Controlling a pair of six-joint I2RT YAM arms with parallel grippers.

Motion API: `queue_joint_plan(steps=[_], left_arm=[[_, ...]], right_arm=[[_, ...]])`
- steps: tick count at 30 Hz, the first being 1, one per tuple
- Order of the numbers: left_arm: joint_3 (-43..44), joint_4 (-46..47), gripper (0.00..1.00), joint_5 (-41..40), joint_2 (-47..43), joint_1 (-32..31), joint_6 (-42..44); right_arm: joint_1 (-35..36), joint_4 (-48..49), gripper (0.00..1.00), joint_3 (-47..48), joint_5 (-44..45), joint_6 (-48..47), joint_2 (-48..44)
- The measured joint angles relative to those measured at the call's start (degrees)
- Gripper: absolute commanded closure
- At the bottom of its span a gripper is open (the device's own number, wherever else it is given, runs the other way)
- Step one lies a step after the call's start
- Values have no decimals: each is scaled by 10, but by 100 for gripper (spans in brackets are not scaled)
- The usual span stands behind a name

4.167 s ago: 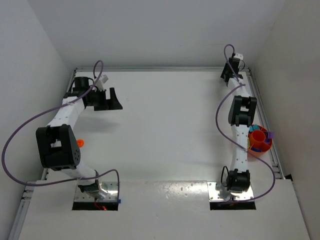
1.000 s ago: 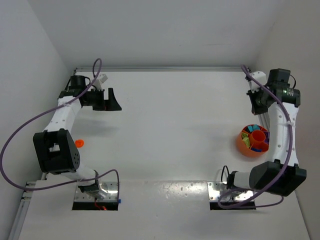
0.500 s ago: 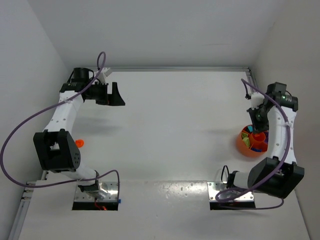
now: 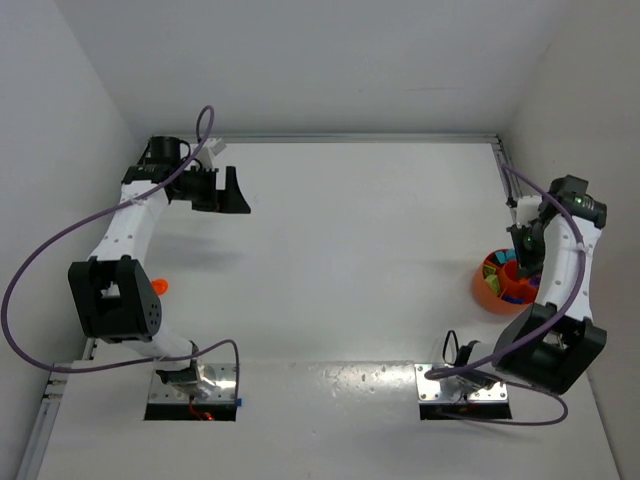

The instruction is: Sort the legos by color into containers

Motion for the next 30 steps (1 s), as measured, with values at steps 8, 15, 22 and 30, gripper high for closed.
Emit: queue_joint_plan(steps=[8,15,22,30], left_arm=[[0,-2,0,-2,7,0,0],[0,-2,0,-7,7,0,0],[0,-3,0,-10,7,0,0],[0,-2,0,-12,7,0,0]], right_arm=[[-29,20,100,-3,-8,0,52],[-35,45,100,8,-18,-2,93],[-35,64,100,11,-33,-4,110],[-35,65,90,26,-42,-4,130]])
